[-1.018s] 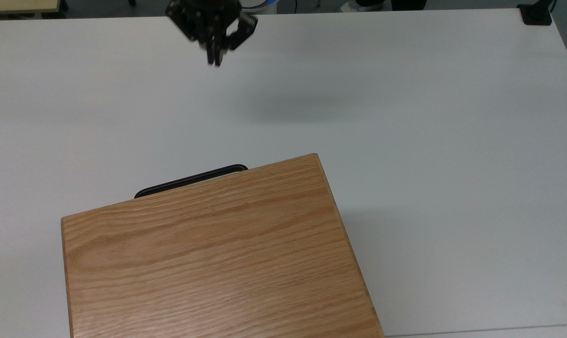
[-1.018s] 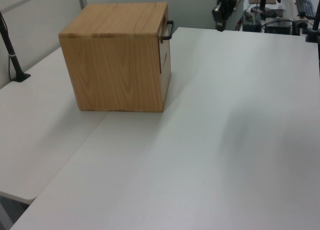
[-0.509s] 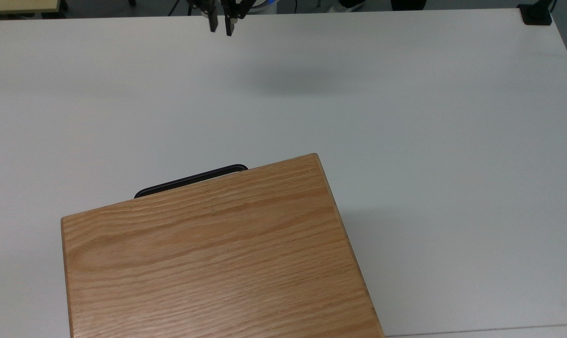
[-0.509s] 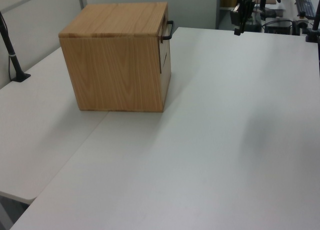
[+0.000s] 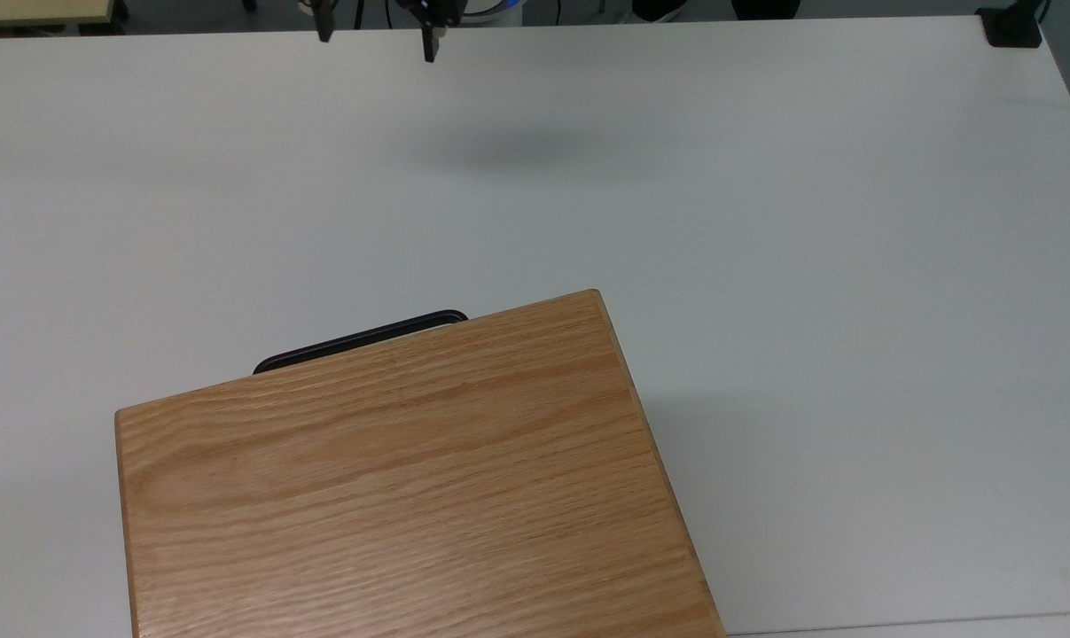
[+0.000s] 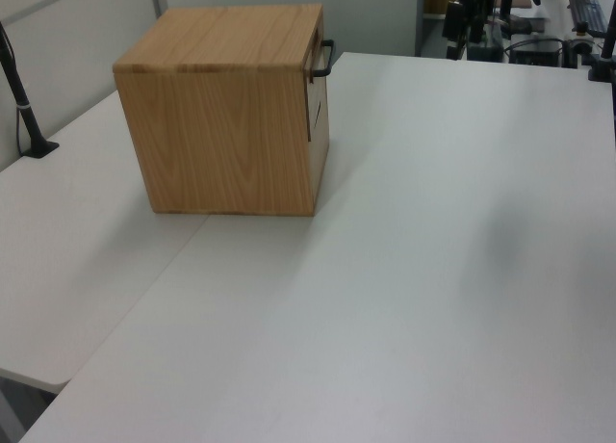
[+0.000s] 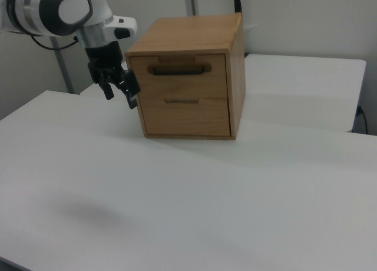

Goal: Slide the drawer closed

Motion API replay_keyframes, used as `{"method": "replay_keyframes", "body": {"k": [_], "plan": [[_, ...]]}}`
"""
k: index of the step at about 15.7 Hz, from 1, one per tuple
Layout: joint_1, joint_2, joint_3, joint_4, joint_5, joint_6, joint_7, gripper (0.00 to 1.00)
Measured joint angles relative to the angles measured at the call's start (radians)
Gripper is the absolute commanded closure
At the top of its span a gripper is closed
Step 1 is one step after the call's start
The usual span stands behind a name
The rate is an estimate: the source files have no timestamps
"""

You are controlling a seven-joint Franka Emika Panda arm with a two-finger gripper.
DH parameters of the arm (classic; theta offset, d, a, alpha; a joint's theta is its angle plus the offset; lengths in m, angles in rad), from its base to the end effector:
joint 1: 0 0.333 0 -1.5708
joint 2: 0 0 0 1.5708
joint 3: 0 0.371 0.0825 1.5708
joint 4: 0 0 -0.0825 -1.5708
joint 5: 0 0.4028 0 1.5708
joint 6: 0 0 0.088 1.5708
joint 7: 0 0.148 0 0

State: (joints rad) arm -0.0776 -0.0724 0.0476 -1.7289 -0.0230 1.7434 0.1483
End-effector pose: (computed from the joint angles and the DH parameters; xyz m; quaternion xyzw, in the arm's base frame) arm 0.5641 -0.0190 0.6169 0.9951 -0.0875 0.0441 0.0105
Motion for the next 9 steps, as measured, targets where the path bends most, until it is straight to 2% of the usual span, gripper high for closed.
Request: {"method": "replay_keyframes", "body": {"k": [3, 9], "plan": [[-0.024, 0.015, -0.001, 0.043, 0.000, 0.000, -0.061, 0.00], [-0.035, 0.039, -0.004, 0.093, 0.000, -0.001, -0.067, 0.00]]}}
